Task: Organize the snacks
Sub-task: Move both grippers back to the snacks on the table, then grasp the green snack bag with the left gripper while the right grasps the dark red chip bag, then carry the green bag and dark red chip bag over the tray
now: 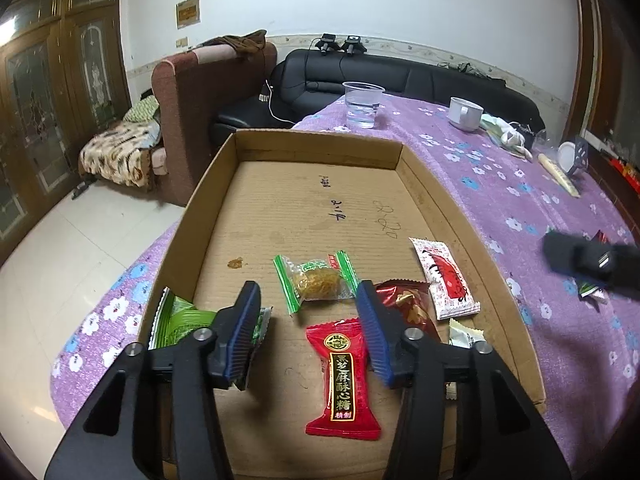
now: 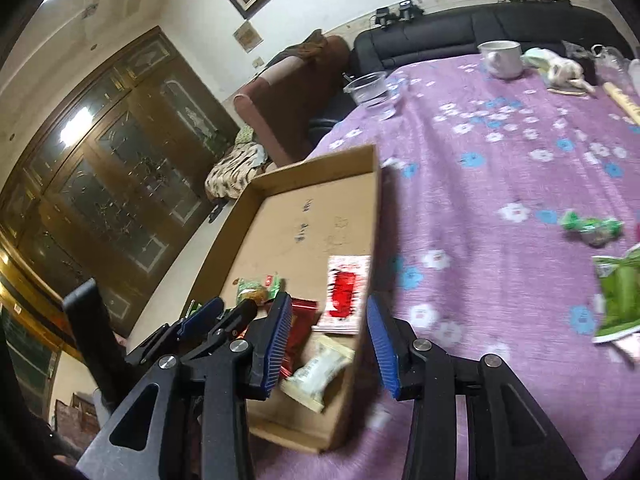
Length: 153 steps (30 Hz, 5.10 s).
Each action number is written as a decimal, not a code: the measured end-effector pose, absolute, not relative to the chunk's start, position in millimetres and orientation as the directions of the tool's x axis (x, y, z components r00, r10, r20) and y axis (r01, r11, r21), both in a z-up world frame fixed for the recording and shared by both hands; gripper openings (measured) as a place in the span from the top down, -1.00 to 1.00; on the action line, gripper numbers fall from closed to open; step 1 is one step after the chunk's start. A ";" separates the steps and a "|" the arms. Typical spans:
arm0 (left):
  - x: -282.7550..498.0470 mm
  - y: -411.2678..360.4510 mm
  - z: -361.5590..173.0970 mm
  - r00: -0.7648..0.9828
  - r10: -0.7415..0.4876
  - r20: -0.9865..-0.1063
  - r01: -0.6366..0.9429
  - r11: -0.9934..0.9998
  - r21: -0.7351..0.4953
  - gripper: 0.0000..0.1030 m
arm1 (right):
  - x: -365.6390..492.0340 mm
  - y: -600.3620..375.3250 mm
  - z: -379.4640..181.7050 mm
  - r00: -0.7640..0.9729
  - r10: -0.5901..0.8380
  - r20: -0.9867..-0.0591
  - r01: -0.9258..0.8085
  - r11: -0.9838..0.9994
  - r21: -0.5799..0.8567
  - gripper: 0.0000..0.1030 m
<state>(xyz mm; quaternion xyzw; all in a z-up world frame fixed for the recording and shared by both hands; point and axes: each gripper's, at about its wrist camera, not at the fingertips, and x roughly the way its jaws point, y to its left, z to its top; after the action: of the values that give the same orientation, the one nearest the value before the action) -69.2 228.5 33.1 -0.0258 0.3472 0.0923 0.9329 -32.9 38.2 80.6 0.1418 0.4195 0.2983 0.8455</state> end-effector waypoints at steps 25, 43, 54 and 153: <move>-32.9 33.5 82.2 0.576 -0.338 -0.744 0.309 0.933 -0.185 -0.19 | 30.1 -211.9 59.9 0.650 0.399 -0.647 -0.029 0.864 0.503 -0.07; 39.2 -18.7 24.8 0.450 -0.333 -0.829 0.259 0.937 -0.235 -0.16 | 37.5 -222.6 43.6 0.615 0.435 -0.657 0.005 0.832 0.555 -0.16; 35.6 16.2 20.1 0.543 -0.351 -0.763 0.235 0.936 -0.263 0.30 | 39.9 -212.0 35.3 0.581 0.425 -0.694 -0.005 0.855 0.519 -0.16; -14.9 59.8 91.4 0.867 0.072 -0.492 -0.052 0.997 0.054 0.28 | -34.3 -109.6 99.5 0.833 0.266 -0.485 -0.240 0.964 0.117 0.31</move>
<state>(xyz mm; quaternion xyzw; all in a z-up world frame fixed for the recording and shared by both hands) -14.9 59.8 91.4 0.0196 0.2555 0.0319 0.9661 -34.3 -109.6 99.5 0.0256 0.2567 0.1322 0.9571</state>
